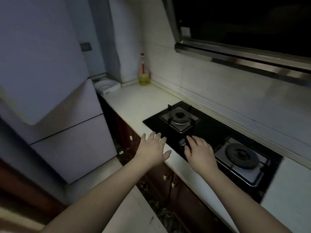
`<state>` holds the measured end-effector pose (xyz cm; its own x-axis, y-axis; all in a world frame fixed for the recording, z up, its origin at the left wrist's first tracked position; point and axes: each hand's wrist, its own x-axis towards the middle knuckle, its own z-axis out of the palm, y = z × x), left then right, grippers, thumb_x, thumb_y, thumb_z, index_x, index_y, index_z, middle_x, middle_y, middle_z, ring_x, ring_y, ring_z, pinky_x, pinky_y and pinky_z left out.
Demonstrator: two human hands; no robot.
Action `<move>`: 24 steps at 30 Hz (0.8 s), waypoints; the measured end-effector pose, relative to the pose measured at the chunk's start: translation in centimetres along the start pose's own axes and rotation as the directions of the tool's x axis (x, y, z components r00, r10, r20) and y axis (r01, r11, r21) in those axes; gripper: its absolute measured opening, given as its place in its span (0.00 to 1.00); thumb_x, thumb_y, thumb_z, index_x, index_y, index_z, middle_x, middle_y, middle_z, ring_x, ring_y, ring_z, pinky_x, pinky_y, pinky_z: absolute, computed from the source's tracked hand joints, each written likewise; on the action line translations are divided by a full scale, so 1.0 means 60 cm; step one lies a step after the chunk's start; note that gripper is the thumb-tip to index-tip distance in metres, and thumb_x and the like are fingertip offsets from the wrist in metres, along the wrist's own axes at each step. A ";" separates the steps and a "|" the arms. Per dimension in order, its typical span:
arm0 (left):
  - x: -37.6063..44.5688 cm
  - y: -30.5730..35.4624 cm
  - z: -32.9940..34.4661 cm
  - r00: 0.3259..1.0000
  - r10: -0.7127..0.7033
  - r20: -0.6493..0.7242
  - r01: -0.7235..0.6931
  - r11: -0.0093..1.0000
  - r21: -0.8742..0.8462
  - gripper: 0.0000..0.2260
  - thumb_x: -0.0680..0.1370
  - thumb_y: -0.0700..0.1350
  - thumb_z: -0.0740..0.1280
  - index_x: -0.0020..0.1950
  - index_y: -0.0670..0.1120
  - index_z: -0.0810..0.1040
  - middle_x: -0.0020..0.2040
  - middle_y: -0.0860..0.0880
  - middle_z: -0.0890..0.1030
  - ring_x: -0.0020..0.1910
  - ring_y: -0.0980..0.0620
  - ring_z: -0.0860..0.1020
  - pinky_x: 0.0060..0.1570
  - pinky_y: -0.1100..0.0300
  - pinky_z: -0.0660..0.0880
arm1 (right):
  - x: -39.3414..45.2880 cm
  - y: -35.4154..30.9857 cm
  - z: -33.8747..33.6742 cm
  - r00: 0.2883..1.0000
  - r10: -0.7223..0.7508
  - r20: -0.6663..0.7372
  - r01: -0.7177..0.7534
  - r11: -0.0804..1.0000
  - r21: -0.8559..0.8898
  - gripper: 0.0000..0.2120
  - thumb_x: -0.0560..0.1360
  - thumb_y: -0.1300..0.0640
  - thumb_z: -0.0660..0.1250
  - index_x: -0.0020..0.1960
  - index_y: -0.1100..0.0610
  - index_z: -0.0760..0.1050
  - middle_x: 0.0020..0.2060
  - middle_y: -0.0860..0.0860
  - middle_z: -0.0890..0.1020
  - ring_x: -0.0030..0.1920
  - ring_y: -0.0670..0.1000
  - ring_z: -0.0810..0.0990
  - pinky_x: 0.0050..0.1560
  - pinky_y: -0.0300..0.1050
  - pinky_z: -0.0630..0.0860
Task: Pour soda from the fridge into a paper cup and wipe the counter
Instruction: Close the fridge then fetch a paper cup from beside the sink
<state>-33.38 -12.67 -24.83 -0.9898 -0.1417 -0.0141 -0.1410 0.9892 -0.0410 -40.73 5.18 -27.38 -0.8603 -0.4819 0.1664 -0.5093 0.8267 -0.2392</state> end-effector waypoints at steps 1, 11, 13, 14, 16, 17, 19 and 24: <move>-0.009 -0.022 -0.002 1.000 -0.020 -0.003 0.020 1.000 0.001 0.29 0.80 0.62 0.53 0.77 0.49 0.59 0.78 0.46 0.58 0.77 0.45 0.53 0.73 0.40 0.51 | 0.010 -0.022 0.001 1.000 -0.020 -0.001 0.021 1.000 0.008 0.25 0.80 0.45 0.50 0.75 0.53 0.61 0.72 0.53 0.66 0.72 0.53 0.62 0.71 0.50 0.57; -0.065 -0.215 -0.031 0.962 -0.272 -0.014 0.272 0.962 -0.025 0.30 0.80 0.62 0.53 0.78 0.48 0.57 0.79 0.46 0.57 0.78 0.44 0.52 0.74 0.40 0.49 | 0.118 -0.217 0.014 0.968 -0.252 0.013 0.251 0.968 0.023 0.24 0.81 0.47 0.51 0.75 0.53 0.60 0.73 0.53 0.66 0.73 0.54 0.61 0.71 0.51 0.57; -0.065 -0.253 -0.034 0.948 -0.317 -0.010 0.317 0.948 -0.006 0.30 0.80 0.62 0.53 0.78 0.48 0.57 0.79 0.45 0.56 0.78 0.44 0.52 0.74 0.40 0.50 | 0.147 -0.255 0.023 0.952 -0.307 0.008 0.306 0.952 0.026 0.26 0.80 0.45 0.48 0.74 0.54 0.63 0.71 0.54 0.68 0.71 0.55 0.64 0.70 0.53 0.59; -0.064 -0.273 -0.035 0.941 -0.338 -0.011 0.338 0.941 0.004 0.30 0.80 0.62 0.52 0.78 0.48 0.56 0.79 0.45 0.56 0.78 0.44 0.52 0.74 0.39 0.50 | 0.164 -0.274 0.029 0.944 -0.330 0.007 0.329 0.944 0.035 0.29 0.78 0.43 0.45 0.73 0.54 0.64 0.70 0.55 0.70 0.70 0.55 0.66 0.69 0.53 0.61; -0.060 -0.313 -0.038 0.924 -0.382 -0.019 0.382 0.924 0.029 0.30 0.80 0.62 0.52 0.78 0.48 0.56 0.79 0.45 0.56 0.78 0.44 0.52 0.73 0.39 0.51 | 0.198 -0.313 0.044 0.927 -0.375 -0.005 0.375 0.926 0.054 0.33 0.75 0.42 0.42 0.72 0.55 0.66 0.68 0.56 0.72 0.68 0.56 0.68 0.67 0.53 0.63; -0.057 -0.332 -0.042 0.915 -0.402 -0.020 0.403 0.914 0.042 0.30 0.81 0.62 0.52 0.78 0.48 0.56 0.79 0.45 0.56 0.78 0.44 0.52 0.73 0.39 0.51 | 0.217 -0.333 0.051 0.917 -0.399 -0.012 0.399 0.915 0.067 0.33 0.74 0.42 0.41 0.72 0.55 0.66 0.68 0.56 0.72 0.68 0.56 0.68 0.67 0.53 0.64; -0.052 -0.367 -0.049 0.896 -0.443 -0.028 0.444 0.894 0.063 0.29 0.81 0.62 0.52 0.78 0.48 0.57 0.79 0.45 0.56 0.77 0.44 0.53 0.73 0.39 0.51 | 0.251 -0.372 0.061 0.897 -0.442 -0.017 0.441 0.892 0.097 0.31 0.76 0.42 0.43 0.72 0.55 0.66 0.68 0.56 0.72 0.68 0.56 0.68 0.67 0.52 0.64; -0.034 -0.453 -0.064 0.849 -0.526 -0.047 0.528 0.845 0.088 0.29 0.80 0.62 0.52 0.77 0.48 0.59 0.78 0.45 0.58 0.77 0.45 0.54 0.74 0.40 0.52 | 0.334 -0.460 0.079 0.842 -0.539 -0.018 0.534 0.830 0.160 0.23 0.81 0.48 0.53 0.75 0.53 0.61 0.71 0.53 0.67 0.71 0.53 0.63 0.70 0.50 0.58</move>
<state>-27.63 -39.13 -19.85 -0.7674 -0.6387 0.0565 -0.6399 0.7573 -0.1302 -44.00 -28.65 -21.99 -0.4500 -0.8459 0.2861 -0.8859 0.3824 -0.2628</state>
